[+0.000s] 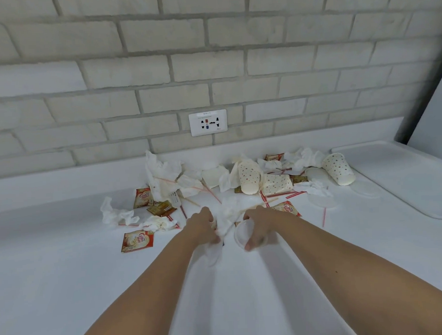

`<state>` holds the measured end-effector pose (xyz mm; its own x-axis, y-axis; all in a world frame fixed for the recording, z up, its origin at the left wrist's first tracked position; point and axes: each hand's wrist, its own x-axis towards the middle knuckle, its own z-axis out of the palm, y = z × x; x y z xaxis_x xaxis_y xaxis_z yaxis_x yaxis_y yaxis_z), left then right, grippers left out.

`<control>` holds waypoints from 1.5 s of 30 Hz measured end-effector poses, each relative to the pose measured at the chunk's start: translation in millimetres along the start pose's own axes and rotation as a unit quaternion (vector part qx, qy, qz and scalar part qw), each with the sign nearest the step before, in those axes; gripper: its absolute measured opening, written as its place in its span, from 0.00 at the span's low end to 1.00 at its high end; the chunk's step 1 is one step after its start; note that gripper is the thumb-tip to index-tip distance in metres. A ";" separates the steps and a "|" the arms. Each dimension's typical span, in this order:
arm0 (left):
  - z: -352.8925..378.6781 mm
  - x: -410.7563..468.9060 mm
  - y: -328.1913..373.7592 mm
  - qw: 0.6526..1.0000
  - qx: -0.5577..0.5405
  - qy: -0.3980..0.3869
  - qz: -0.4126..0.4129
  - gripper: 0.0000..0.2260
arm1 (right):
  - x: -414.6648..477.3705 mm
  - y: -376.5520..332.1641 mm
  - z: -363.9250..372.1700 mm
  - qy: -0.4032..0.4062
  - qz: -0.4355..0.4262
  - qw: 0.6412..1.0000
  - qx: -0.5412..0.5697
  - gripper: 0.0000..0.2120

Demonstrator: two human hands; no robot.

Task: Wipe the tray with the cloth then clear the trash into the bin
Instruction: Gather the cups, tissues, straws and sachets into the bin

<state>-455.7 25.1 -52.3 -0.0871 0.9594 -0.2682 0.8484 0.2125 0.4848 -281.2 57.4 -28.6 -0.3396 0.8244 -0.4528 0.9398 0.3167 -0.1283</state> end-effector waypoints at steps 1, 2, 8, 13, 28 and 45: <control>0.8 -3.4 2.6 1.000 -0.012 -0.004 -0.005 0.19 | -0.2 -1.1 -0.4 0.003 -0.001 1.000 -0.009 0.46; 1.4 -6.3 5.6 1.000 -0.022 -0.002 -0.008 0.19 | -0.3 -1.4 -1.1 0.003 -0.003 1.000 -0.018 0.45; -31.7 -29.4 -1.9 0.999 -0.031 -0.007 -0.013 0.13 | 1.3 -1.3 -1.7 -0.010 -0.003 0.998 -0.055 0.44; -85.0 -50.5 -47.8 0.997 0.028 -0.047 -0.063 0.19 | 6.1 -5.9 3.0 -0.019 -0.006 0.998 -0.064 0.45; -66.4 -65.9 -85.4 0.984 0.108 -0.066 -0.125 0.23 | -1.3 -47.3 -7.2 0.038 -0.100 0.994 -0.008 0.17; -86.9 -69.9 -18.5 0.997 -0.041 0.047 0.036 0.07 | -22.3 -9.4 6.4 0.051 -0.152 0.967 0.196 0.13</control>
<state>-510.7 -29.7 29.8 -0.0796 0.9851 -0.1522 0.8091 0.1530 0.5675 -282.3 33.0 -23.0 -0.5851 0.7700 -0.2545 0.7313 0.3653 -0.5761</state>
